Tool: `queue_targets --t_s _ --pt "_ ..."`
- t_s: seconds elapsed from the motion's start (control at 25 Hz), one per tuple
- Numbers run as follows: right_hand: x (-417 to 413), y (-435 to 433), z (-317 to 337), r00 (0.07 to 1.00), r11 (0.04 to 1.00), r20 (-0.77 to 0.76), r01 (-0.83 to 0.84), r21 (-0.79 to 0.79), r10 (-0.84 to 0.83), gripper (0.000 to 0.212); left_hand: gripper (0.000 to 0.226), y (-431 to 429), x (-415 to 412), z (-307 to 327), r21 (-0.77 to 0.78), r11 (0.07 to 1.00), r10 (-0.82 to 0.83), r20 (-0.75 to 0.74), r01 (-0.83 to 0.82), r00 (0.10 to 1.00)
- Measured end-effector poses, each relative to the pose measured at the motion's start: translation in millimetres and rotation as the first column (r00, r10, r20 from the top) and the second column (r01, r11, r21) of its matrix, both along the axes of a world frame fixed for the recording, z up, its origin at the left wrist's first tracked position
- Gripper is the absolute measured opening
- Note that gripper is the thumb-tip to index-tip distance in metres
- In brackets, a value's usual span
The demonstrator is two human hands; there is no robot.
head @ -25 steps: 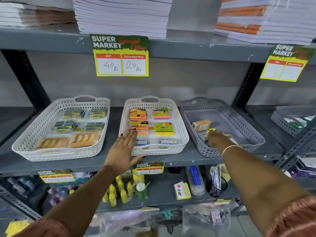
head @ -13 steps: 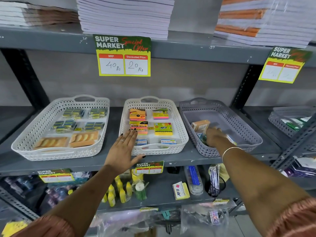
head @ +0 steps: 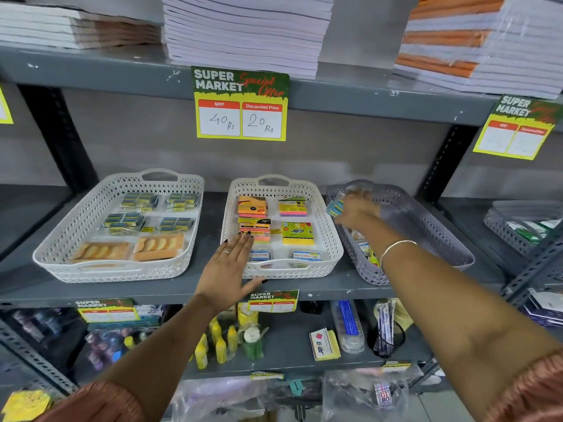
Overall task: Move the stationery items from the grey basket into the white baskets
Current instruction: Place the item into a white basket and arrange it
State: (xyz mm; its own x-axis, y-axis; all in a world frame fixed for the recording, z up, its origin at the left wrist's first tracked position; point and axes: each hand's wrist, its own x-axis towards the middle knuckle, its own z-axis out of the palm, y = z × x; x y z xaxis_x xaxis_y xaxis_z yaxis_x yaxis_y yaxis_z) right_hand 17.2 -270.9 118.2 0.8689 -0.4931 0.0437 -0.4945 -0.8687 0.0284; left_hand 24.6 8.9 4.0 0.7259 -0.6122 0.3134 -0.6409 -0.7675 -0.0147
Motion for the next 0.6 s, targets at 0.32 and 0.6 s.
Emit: queue_targets --t_s 0.32,0.6 --pt "46.2 85.9 9.9 0.968 0.967 0.026 -0.251 0.043 0.250 0.075 0.092 38.9 11.8 20.0 0.043 0.998 0.051 0.075 -0.054 0.996" --pt "101.9 212.9 7.5 0.881 0.880 0.033 -0.472 0.047 0.471 0.070 0.102 196.1 37.7 42.9 0.014 0.933 0.359 0.038 -0.360 0.933"
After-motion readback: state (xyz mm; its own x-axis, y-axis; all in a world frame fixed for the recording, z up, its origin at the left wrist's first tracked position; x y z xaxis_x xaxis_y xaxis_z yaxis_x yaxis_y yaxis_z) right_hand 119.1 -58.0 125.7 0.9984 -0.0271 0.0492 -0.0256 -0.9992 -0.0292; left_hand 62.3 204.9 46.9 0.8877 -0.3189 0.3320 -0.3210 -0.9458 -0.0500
